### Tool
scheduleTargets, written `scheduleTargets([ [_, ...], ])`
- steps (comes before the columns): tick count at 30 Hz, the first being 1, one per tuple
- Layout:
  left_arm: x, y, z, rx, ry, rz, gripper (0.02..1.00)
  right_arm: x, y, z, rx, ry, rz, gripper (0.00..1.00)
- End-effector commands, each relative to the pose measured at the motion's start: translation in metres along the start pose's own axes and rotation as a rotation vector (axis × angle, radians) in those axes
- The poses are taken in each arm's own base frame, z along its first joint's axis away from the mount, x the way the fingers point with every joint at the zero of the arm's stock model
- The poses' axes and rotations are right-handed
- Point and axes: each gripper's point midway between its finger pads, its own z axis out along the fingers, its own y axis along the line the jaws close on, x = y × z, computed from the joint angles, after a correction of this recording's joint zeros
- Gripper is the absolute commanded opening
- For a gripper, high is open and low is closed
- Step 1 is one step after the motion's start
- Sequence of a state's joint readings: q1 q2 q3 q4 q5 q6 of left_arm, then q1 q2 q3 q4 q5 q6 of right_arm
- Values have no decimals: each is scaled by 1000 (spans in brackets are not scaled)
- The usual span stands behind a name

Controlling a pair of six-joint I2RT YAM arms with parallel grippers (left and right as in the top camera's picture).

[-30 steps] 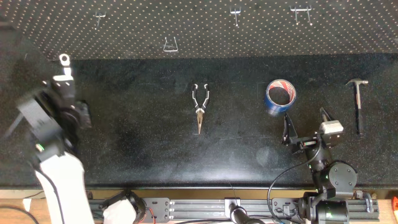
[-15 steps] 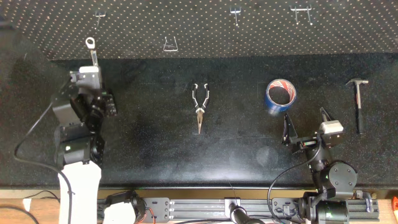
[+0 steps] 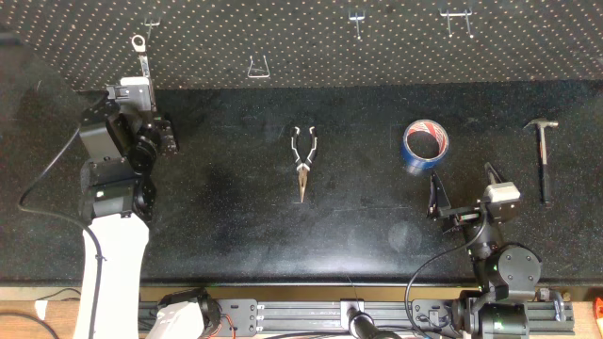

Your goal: Place Tools Onto Pegboard

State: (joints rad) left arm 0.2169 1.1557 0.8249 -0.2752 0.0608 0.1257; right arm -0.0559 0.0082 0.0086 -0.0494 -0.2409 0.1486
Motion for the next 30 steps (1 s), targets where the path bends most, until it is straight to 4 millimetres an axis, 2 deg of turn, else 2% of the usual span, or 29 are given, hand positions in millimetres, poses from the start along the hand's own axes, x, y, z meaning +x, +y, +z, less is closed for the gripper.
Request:
scheduleTargets([
  [1, -11, -1, 3, 8, -18, -15, 29, 2, 2, 0, -9, 2, -12, 1000],
  [17, -1, -5, 15, 35, 23, -17, 29, 2, 2, 0, -9, 2, -12, 1000],
  [30, 3, -4, 35, 36, 30, -18, 27, 2, 2, 0, -9, 2, -12, 1000],
])
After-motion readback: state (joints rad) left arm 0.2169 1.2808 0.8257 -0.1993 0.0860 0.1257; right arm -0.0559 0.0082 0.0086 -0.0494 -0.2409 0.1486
